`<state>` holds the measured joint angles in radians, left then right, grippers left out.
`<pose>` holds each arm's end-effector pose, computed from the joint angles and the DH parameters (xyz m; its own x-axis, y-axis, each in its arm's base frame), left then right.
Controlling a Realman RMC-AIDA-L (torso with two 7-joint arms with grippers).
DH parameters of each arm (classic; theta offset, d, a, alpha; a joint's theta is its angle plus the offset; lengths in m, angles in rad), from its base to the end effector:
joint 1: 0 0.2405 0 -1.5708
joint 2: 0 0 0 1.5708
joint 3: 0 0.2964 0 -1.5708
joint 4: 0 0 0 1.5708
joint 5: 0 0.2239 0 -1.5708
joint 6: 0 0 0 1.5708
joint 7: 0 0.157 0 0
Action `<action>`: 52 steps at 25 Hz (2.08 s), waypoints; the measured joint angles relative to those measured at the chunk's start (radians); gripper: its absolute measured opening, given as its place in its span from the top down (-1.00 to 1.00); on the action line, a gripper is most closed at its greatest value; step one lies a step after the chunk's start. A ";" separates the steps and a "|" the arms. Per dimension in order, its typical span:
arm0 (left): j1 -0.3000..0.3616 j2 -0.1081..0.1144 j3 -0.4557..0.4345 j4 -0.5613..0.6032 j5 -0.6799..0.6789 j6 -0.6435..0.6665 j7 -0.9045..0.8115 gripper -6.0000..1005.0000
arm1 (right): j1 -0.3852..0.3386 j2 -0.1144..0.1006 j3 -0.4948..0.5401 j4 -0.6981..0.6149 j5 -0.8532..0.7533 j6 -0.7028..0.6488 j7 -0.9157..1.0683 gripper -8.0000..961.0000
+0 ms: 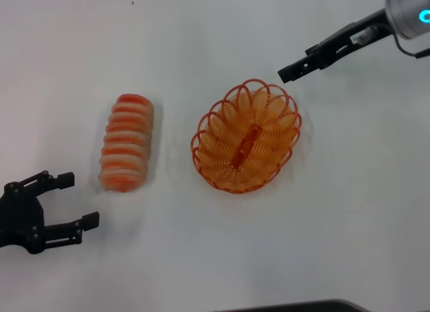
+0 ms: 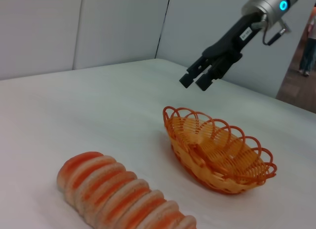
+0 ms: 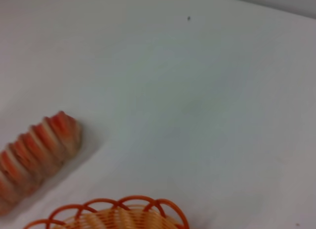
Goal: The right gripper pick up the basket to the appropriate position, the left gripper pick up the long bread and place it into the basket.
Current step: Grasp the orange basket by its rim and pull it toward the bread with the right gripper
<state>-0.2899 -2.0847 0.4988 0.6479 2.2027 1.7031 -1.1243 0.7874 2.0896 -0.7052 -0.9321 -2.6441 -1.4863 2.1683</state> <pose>-0.3827 0.2539 -0.0267 0.8036 0.3805 0.4576 0.4984 -0.8505 -0.1681 0.2578 0.4390 -0.0016 0.6862 -0.7229 -0.0814 -0.7036 -0.6311 -0.3268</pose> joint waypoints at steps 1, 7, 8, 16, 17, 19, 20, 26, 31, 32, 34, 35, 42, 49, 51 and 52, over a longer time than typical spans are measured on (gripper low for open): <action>0.000 0.000 0.000 0.000 0.000 0.000 0.000 -0.86 | 0.018 0.003 -0.030 -0.001 -0.030 0.011 0.025 -0.91; 0.001 0.000 0.000 -0.005 0.000 -0.008 0.000 -0.86 | 0.056 0.014 -0.196 0.010 -0.104 0.100 0.080 -0.90; 0.001 0.000 0.000 -0.005 0.000 -0.008 0.000 -0.86 | 0.058 0.015 -0.216 0.015 -0.095 0.107 0.081 -0.89; 0.000 0.000 0.000 -0.005 0.000 -0.008 0.000 -0.86 | 0.071 0.013 -0.325 0.074 -0.028 0.122 0.085 -0.83; 0.001 -0.001 0.000 -0.005 0.000 -0.008 0.001 -0.86 | 0.073 0.013 -0.336 0.086 -0.026 0.130 0.085 -0.83; 0.002 -0.001 0.000 -0.005 0.000 -0.008 0.001 -0.86 | 0.077 0.012 -0.352 0.109 -0.024 0.148 0.085 -0.81; 0.003 -0.001 0.000 -0.005 0.000 -0.008 0.001 -0.86 | 0.079 0.011 -0.358 0.120 -0.024 0.158 0.085 -0.80; 0.006 -0.002 -0.001 -0.005 0.000 -0.009 0.002 -0.86 | 0.088 0.009 -0.387 0.162 -0.003 0.190 0.088 -0.76; 0.006 -0.003 -0.001 -0.005 0.000 -0.010 0.004 -0.86 | 0.090 0.007 -0.388 0.175 0.004 0.209 0.102 -0.72; 0.005 -0.003 -0.001 -0.005 0.000 -0.010 0.004 -0.86 | 0.091 0.006 -0.388 0.181 0.006 0.209 0.103 -0.72; 0.005 -0.003 -0.001 -0.005 0.000 -0.010 0.004 -0.86 | 0.093 0.004 -0.391 0.190 0.007 0.210 0.103 -0.70; 0.005 -0.003 -0.001 -0.005 0.000 -0.010 0.004 -0.86 | 0.093 0.004 -0.391 0.192 0.007 0.210 0.103 -0.69; 0.005 -0.003 -0.001 -0.005 0.000 -0.010 0.004 -0.86 | 0.093 0.004 -0.393 0.194 0.008 0.203 0.102 -0.28; 0.003 -0.003 -0.001 -0.005 0.000 -0.010 0.005 -0.86 | 0.089 0.002 -0.383 0.194 0.013 0.193 0.098 0.56; 0.002 -0.003 -0.003 -0.005 0.000 -0.009 0.006 -0.86 | 0.086 0.000 -0.375 0.194 0.022 0.192 0.096 0.65; 0.002 -0.003 -0.004 -0.005 0.000 -0.007 0.006 -0.86 | 0.084 -0.001 -0.367 0.194 0.029 0.190 0.095 0.67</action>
<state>-0.2881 -2.0878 0.4946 0.6427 2.2026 1.6959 -1.1181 0.8710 2.0887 -1.0727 -0.7377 -2.6154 -1.2959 2.2637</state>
